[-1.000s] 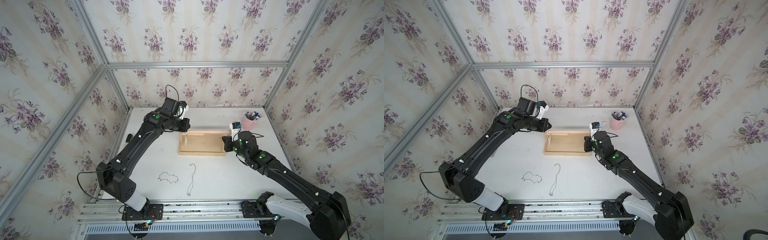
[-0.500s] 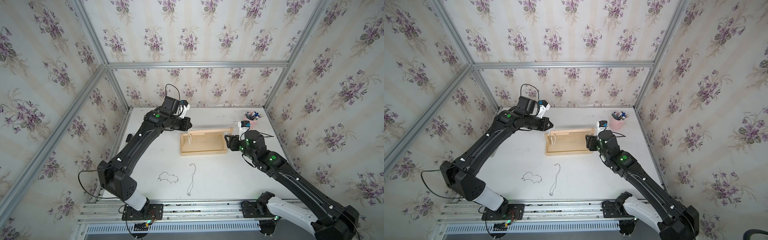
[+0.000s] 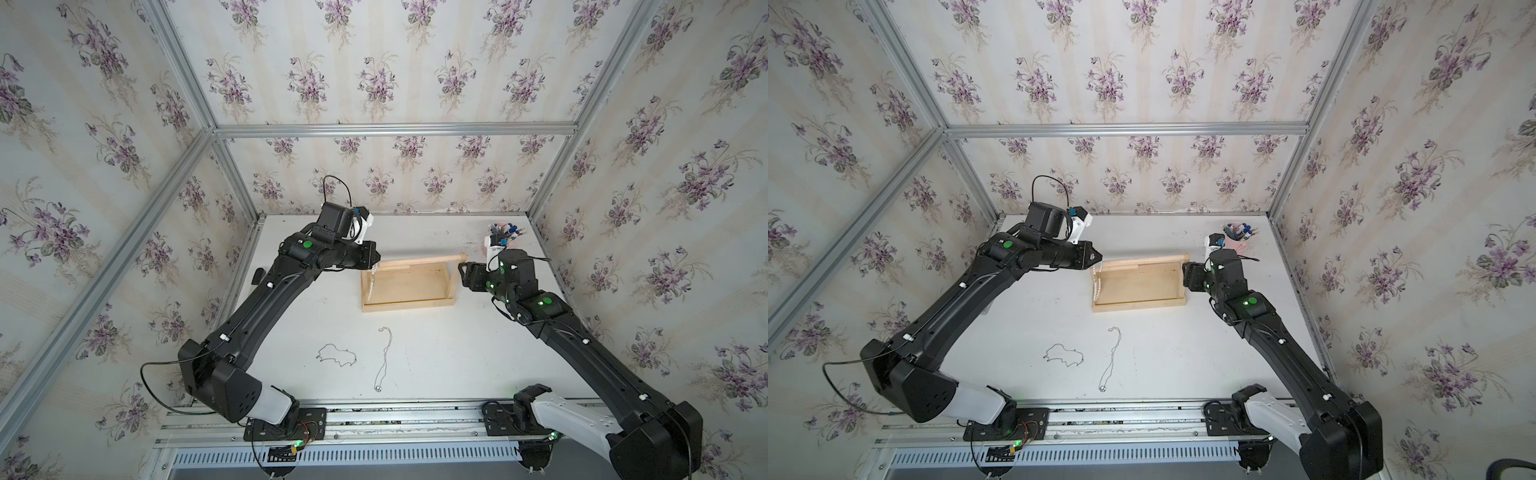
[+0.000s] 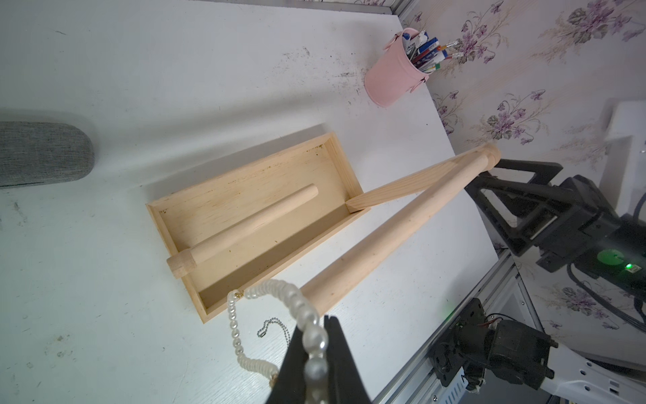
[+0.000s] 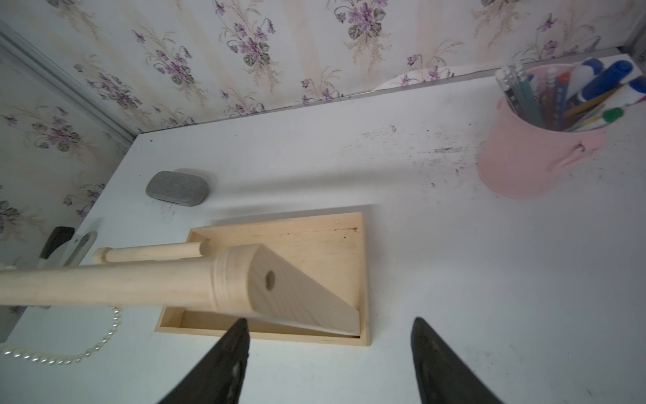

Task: Hang the necklace on the jewelry display stand
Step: Hang the necklace on the stand.

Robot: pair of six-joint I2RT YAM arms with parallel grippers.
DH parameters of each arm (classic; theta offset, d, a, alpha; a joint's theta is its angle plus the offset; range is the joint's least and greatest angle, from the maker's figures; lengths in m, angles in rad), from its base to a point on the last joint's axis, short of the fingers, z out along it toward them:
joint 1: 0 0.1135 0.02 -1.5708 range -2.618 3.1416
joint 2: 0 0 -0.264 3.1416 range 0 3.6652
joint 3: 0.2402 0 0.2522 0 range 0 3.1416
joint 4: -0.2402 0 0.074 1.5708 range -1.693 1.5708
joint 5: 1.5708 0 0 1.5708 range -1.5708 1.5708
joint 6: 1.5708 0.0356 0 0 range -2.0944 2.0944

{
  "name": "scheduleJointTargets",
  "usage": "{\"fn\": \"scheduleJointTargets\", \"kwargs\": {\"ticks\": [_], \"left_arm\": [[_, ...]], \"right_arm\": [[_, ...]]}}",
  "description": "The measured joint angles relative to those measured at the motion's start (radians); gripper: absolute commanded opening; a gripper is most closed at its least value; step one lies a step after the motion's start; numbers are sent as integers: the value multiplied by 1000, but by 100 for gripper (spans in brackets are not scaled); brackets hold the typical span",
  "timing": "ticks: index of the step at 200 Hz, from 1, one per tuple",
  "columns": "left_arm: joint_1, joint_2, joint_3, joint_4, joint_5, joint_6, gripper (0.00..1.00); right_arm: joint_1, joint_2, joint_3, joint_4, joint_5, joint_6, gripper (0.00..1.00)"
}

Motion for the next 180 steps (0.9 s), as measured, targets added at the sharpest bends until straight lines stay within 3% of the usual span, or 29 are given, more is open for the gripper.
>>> {"fn": "scheduleJointTargets", "kwargs": {"ticks": [94, 180], "left_arm": [[-103, 43, 33, 93, -89, -136, 4], [-246, 188, 140, 184, -180, -230, 6]], "right_arm": [[-9, -97, -37, 21, -40, -40, 73], [-46, -171, -68, -19, -23, 17, 73]]}}
